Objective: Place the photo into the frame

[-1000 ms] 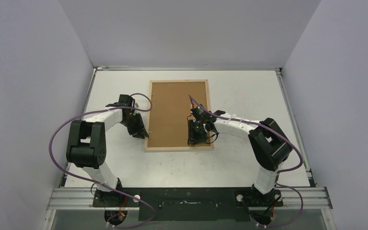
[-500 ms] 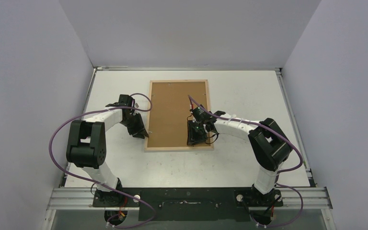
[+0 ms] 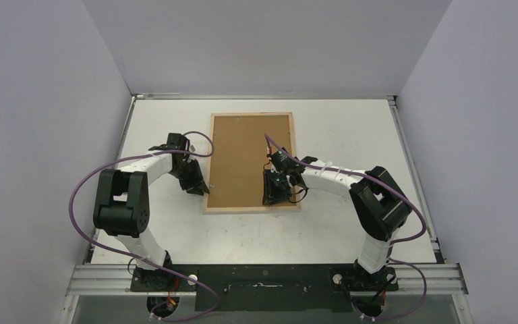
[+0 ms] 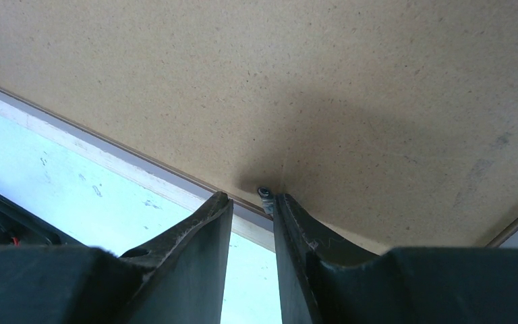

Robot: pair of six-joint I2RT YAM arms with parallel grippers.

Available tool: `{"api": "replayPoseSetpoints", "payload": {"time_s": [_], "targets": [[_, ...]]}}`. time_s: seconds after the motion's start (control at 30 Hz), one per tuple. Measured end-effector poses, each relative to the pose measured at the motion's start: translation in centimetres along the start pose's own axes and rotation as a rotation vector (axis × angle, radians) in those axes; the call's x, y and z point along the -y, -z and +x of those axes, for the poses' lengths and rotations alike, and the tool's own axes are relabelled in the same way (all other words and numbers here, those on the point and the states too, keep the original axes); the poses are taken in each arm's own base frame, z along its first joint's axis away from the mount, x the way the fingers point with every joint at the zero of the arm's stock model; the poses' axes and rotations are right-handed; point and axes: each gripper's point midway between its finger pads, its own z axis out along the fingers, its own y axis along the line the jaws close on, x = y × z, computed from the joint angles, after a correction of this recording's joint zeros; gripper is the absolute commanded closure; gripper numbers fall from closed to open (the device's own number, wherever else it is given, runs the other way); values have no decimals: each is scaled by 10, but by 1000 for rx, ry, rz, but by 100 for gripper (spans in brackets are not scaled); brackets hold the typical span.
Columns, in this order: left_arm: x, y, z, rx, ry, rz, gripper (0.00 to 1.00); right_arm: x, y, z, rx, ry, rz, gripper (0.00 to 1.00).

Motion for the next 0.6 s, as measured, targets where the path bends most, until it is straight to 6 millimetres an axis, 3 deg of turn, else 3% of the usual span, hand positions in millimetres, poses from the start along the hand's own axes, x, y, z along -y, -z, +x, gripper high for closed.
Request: {"api": "replayPoseSetpoints", "payload": {"time_s": [0.6], "targets": [[0,0,0,-2,1,3,97,-4,0,4,-20,-10,-37,70]]}}
